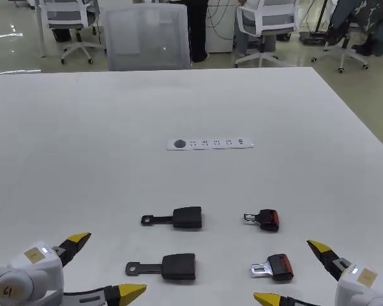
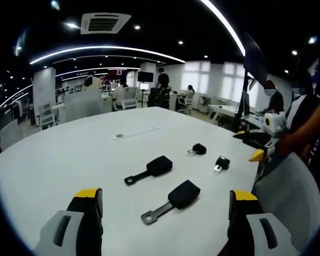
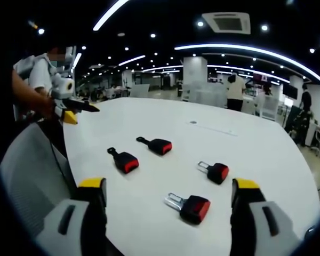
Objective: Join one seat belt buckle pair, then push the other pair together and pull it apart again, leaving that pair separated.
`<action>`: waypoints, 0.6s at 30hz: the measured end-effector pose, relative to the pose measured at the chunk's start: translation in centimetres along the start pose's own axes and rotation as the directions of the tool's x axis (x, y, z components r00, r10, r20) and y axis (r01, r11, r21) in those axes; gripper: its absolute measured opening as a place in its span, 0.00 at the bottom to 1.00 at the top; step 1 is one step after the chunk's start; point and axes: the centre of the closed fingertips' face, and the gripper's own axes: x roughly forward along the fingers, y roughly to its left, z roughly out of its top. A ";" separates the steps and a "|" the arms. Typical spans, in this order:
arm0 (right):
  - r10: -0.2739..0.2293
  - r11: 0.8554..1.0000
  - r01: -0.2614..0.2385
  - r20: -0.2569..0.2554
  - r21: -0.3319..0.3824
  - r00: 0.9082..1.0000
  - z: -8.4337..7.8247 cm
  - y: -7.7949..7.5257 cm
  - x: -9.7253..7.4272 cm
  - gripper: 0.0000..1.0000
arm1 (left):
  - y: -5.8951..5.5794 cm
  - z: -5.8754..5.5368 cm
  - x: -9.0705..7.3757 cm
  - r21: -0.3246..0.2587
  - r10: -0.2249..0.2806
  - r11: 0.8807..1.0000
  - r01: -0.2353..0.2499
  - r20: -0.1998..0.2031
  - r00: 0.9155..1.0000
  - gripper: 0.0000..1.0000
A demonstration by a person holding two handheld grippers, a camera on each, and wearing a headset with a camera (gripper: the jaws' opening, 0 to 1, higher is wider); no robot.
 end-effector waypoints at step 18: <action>0.019 1.000 -0.019 -0.029 -0.008 0.999 -0.5 -0.7 1.1 0.98 | 0.2 -0.1 1.3 0.003 -0.018 1.000 0.018 -0.013 1.000 1.00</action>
